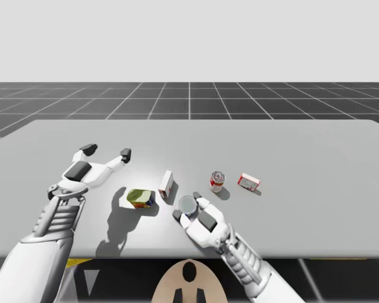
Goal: Lift the tuna fish can off the table.
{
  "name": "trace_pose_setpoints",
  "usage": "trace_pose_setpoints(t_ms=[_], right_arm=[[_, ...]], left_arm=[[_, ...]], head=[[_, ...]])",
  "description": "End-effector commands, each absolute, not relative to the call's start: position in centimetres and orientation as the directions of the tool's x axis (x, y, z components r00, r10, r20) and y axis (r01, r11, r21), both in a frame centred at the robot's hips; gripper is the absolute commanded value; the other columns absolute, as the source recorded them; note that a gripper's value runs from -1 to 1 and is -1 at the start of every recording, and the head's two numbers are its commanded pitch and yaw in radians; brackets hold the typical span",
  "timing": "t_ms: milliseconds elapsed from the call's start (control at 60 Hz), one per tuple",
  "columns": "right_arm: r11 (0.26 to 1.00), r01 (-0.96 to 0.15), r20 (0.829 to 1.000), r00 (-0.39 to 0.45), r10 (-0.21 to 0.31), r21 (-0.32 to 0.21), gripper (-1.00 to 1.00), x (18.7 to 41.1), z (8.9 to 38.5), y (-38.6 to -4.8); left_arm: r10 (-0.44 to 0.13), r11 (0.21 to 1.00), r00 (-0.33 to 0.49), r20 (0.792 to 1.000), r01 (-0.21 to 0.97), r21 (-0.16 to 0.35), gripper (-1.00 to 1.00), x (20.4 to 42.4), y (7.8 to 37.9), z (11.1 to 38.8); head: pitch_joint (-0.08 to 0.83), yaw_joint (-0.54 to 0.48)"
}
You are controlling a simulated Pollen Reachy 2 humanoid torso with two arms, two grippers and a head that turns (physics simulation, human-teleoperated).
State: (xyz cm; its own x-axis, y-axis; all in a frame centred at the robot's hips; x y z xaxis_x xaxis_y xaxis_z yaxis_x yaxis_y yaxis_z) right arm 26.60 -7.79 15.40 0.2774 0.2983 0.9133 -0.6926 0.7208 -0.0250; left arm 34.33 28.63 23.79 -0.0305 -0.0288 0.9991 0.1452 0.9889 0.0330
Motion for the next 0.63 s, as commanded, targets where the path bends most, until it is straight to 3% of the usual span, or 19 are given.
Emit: trace_pose_setpoints(t_ms=[17, 233, 400, 550, 633], right_arm=[[0.721, -0.693, 0.946, 0.247, 0.211, 0.020, 0.96, 26.5, 18.3, -6.7], [0.732, -0.682, 0.970, 0.179, 0.167, 0.000, 0.95, 27.0, 22.5, -7.3], [0.749, -0.660, 0.989, 0.070, 0.131, -0.053, 0.93, 27.5, 28.2, -8.4], [0.769, -0.635, 0.996, -0.011, 0.093, -0.079, 0.94, 27.4, 32.5, -9.6], [0.793, -0.604, 0.996, -0.079, 0.046, -0.084, 0.95, 27.2, 35.2, -10.7]], left_arm=[[-0.027, 0.988, -0.028, 0.999, 0.150, 0.031, -1.00, 34.4, 28.6, 23.7], [-0.022, 0.989, -0.030, 0.999, 0.147, 0.026, -1.00, 34.4, 28.8, 23.8], [-0.018, 0.989, -0.032, 0.999, 0.146, 0.022, -1.00, 34.4, 28.9, 23.9], [-0.014, 0.989, -0.034, 0.999, 0.144, 0.019, -1.00, 34.4, 28.9, 24.0], [-0.014, 0.989, -0.034, 0.999, 0.143, 0.019, -1.00, 34.4, 28.9, 24.0]], head=[[0.341, 0.01], [0.330, 0.00], [0.314, 0.00], [0.304, 0.00], [0.300, 0.00]])
